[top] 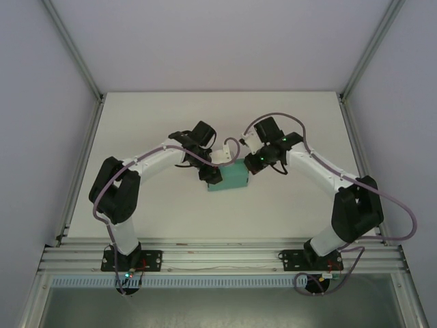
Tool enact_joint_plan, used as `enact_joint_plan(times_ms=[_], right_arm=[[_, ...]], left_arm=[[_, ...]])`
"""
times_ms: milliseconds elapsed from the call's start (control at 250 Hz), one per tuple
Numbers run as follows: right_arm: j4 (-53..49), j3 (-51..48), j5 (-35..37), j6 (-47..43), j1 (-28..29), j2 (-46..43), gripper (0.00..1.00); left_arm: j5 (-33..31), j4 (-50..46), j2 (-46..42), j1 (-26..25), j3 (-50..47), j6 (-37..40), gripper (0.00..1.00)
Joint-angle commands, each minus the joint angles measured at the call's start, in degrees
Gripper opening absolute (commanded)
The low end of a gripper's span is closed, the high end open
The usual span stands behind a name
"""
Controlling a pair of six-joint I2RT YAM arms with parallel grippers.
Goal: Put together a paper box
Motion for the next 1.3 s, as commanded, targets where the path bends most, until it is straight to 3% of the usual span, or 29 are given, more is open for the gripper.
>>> enact_joint_plan(times_ms=[0,148,480,811,1023,1071,1127,1187,1247,1295], right_arm=[[6.06,-0.43,-0.47,17.6,2.55,-3.39,0.0],[7.2,-3.11,0.45,20.27,3.18,-4.63,0.0],[21.39,-18.53,-1.01,13.11,3.18,-9.47,0.0],[36.95,-34.15,0.7,16.7,4.43,-15.3,0.0],[37.34,-36.37,5.13,14.59,5.71,-14.59,0.0],[38.52,-37.17,5.05,14.2,5.89,-14.63,0.0],[39.49,-37.8,5.09,13.95,6.05,-14.41,0.0],[39.59,-37.83,6.21,14.23,6.26,-14.25,0.0],[40.91,-38.54,6.98,14.23,6.51,-14.22,0.0],[42.17,-39.25,7.85,14.32,6.6,-14.13,0.0]], left_arm=[[-5.03,2.64,1.7,-1.38,-1.02,-2.08,0.32],[-5.42,2.44,1.64,-1.71,-1.29,-2.35,0.32],[-5.48,2.29,1.64,-1.89,-1.28,-3.0,0.33],[-6.96,3.74,1.04,-2.32,-1.82,-6.54,0.4],[-7.99,6.24,-0.83,-3.1,-3.25,-8.55,0.66],[-8.64,6.66,-1.11,-3.12,-3.3,-9.39,0.67],[-10.22,6.86,-1.22,-3.27,-2.99,-10.8,0.77],[-10.49,6.78,-1.45,-3.38,-2.71,-11.6,0.8],[-10.48,6.88,-1.94,-3.55,-2.71,-12.1,0.99],[-10.48,7.59,-2.68,-3.56,-3.1,-12.92,1.0]])
